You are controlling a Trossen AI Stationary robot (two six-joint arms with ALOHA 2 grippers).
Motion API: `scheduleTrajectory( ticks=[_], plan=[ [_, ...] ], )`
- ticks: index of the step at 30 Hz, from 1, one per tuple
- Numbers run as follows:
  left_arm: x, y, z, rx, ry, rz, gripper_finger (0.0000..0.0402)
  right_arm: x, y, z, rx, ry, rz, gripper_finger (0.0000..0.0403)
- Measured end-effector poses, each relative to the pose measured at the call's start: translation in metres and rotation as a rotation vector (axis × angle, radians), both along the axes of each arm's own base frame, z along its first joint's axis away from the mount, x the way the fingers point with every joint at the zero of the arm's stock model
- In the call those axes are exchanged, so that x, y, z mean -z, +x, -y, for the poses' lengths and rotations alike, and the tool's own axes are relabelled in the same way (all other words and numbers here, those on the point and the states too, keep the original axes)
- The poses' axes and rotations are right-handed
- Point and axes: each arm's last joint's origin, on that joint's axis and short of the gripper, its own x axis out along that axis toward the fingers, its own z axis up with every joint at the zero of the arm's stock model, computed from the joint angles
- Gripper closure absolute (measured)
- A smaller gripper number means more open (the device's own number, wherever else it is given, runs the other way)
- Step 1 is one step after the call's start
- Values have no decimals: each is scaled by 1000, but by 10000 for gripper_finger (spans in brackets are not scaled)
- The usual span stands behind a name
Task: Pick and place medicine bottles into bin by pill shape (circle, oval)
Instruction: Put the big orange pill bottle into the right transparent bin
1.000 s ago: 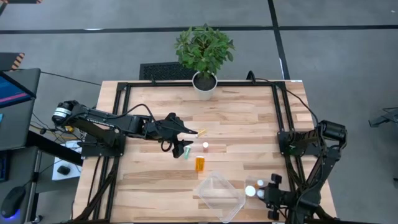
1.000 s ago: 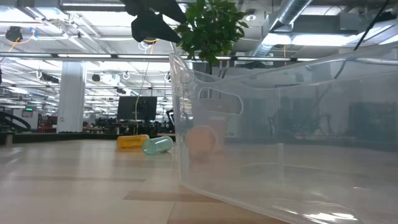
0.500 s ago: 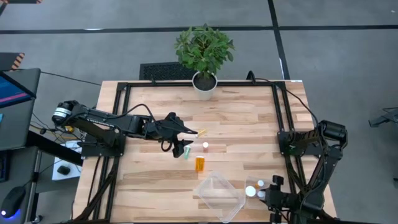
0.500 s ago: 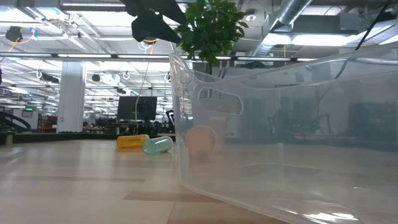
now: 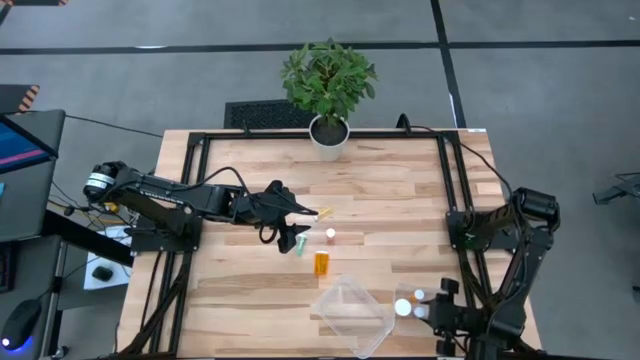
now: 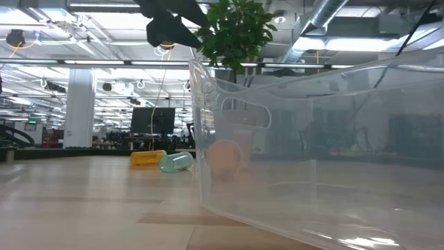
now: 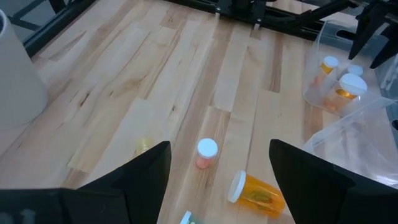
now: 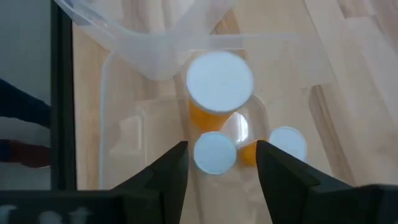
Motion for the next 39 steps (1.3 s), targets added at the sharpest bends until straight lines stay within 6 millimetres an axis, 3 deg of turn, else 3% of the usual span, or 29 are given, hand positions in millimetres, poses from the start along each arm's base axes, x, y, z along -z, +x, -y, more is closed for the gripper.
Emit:
scheduleTrajectory(
  ticks=[8,14,20,26,31,35,39],
  plan=[
    [9,0,-3,-233,-275,-20,136,-43,-3,28,23,70,26,214],
    [44,12,21,-266,-484,-194,136,-71,0,58,82,120,48,215],
    [77,23,46,-332,-612,-312,136,-87,4,78,129,164,72,216],
    [75,39,61,-393,-659,-293,136,-89,8,83,148,165,78,217],
    [83,65,70,-386,-651,-354,136,-89,8,83,151,159,85,220],
    [91,82,75,-392,-550,-474,136,-89,10,83,162,157,100,219],
    [83,96,77,-407,-459,-484,136,-89,10,83,164,158,102,219]
  ],
)
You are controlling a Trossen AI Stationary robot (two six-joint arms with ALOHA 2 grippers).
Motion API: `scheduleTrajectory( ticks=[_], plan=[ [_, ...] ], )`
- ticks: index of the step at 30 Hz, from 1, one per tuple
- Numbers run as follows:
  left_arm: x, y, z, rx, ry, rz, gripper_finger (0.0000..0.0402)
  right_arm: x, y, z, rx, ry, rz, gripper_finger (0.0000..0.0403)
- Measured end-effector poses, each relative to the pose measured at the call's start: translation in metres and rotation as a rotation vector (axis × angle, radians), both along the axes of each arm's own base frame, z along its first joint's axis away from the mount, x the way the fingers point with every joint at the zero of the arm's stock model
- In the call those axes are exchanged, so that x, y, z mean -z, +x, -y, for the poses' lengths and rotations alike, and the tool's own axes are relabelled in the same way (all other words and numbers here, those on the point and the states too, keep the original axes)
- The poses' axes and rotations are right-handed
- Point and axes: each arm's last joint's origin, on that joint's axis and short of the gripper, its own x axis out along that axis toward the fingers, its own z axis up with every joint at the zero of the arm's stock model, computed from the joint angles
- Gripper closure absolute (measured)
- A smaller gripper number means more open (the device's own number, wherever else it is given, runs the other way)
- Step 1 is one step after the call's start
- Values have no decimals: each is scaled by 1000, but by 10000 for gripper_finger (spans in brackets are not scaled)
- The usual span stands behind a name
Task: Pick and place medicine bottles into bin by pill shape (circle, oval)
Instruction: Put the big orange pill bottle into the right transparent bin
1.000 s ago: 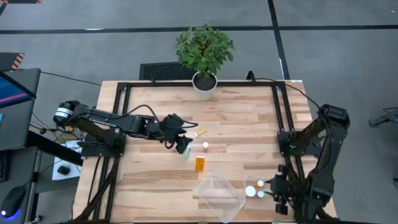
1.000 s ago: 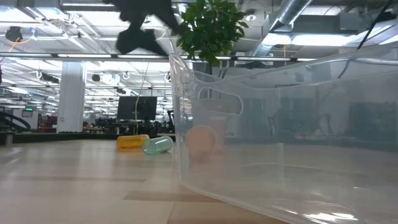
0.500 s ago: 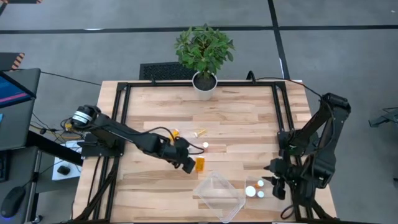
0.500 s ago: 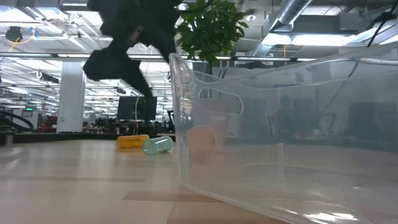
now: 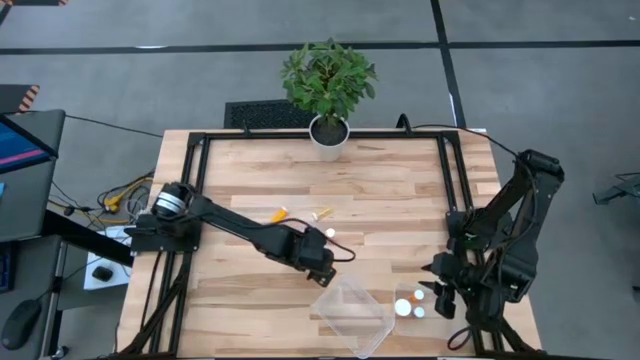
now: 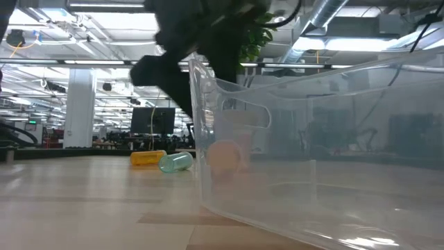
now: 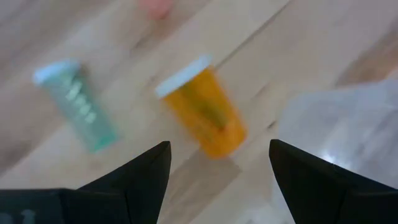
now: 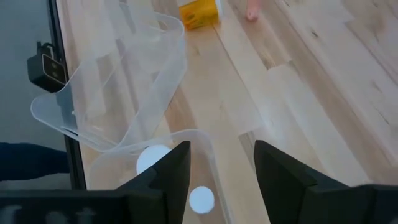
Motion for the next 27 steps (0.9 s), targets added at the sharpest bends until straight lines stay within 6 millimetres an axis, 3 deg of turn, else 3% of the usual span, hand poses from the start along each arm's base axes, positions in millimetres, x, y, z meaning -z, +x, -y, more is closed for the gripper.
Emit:
scheduleTrajectory(
  ticks=[4,10,20,27],
  plan=[
    [-7,4,-1,-36,12,36,136,0,0,0,1,-2,3,222],
    [-2,2,-4,-76,-11,9,132,0,1,0,8,-15,27,221],
    [0,2,-5,-89,-65,-1,83,-1,1,1,11,-18,34,223],
    [8,4,-4,-124,-47,-8,85,-1,1,1,14,-20,40,222]
  ],
)
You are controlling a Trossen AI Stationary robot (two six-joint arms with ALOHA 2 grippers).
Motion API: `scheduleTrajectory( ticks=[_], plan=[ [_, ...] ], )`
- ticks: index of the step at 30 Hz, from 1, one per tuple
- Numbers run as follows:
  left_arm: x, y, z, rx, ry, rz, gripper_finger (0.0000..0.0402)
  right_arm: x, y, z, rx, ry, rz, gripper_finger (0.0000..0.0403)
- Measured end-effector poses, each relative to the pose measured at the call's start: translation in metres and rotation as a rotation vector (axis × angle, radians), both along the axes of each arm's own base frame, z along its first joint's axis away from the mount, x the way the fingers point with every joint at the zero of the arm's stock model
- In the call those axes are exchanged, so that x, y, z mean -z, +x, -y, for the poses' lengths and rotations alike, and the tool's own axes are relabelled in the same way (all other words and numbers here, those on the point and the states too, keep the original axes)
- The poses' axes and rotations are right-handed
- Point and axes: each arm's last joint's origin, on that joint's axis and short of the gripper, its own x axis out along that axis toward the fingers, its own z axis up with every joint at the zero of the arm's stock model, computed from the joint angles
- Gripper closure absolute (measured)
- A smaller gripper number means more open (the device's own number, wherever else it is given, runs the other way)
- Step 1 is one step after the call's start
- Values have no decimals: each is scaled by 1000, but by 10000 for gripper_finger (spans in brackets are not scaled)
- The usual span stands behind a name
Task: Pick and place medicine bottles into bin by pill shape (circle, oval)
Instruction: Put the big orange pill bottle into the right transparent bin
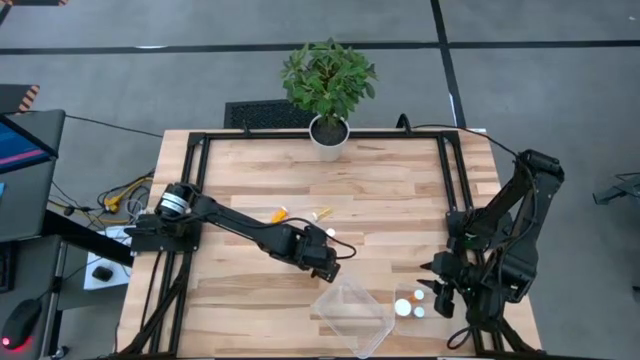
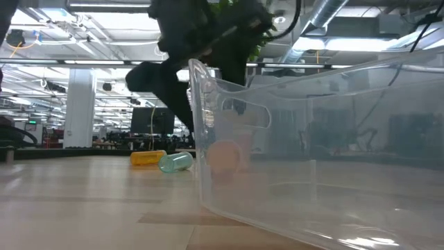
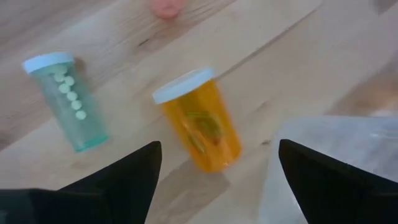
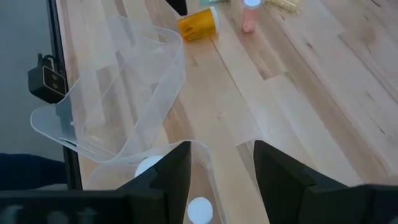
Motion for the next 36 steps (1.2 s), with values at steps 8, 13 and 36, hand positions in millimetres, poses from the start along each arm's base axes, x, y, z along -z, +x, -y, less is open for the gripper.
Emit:
scheduleTrajectory(
  ticks=[8,13,36],
  plan=[
    [16,7,2,22,-22,-15,86,0,1,1,9,-4,5,226],
    [22,10,0,30,-9,-24,86,0,1,1,11,-6,4,227],
    [36,13,-5,94,2,-69,155,1,4,4,26,-19,-3,232]
  ],
)
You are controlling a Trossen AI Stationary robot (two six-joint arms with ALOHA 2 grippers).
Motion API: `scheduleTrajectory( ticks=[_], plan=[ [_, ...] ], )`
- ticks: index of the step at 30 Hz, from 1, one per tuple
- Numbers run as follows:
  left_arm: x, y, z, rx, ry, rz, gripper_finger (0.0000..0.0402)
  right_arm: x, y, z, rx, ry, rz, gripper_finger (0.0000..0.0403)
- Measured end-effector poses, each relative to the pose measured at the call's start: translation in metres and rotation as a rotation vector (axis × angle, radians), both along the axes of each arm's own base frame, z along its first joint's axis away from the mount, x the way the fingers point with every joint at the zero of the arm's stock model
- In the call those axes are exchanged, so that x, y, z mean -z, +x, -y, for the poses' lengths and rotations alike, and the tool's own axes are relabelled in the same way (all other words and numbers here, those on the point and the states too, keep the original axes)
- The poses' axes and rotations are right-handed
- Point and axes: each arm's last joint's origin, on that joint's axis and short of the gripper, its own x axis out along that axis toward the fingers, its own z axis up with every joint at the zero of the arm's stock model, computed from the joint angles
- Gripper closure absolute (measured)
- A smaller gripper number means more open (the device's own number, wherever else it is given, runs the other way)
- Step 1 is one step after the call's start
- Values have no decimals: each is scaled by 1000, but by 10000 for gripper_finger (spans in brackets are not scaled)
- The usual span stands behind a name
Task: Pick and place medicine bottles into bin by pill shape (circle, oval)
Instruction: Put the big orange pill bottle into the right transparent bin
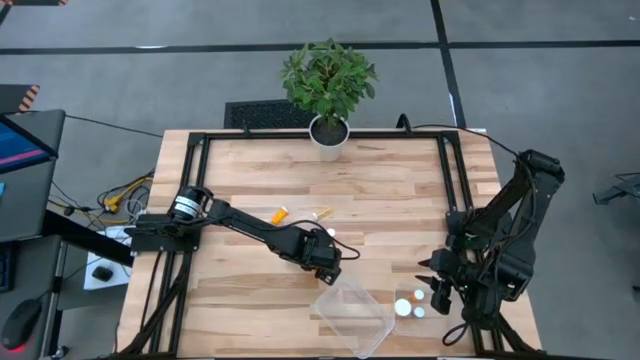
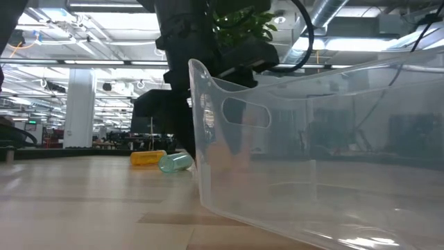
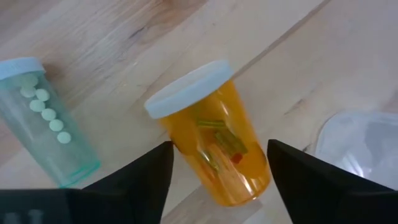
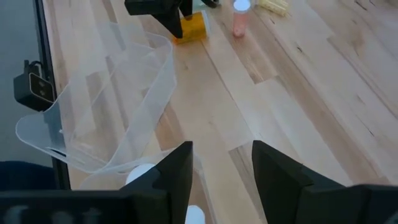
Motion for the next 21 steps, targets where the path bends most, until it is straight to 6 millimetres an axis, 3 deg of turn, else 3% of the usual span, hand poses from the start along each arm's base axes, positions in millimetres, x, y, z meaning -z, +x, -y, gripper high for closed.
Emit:
scheduleTrajectory(
  ticks=[16,21],
  plan=[
    [-3,2,-1,72,-1,6,240,-1,0,0,1,-18,21,234],
    [-21,6,0,152,29,38,241,-1,1,1,7,-38,52,234]
  ],
)
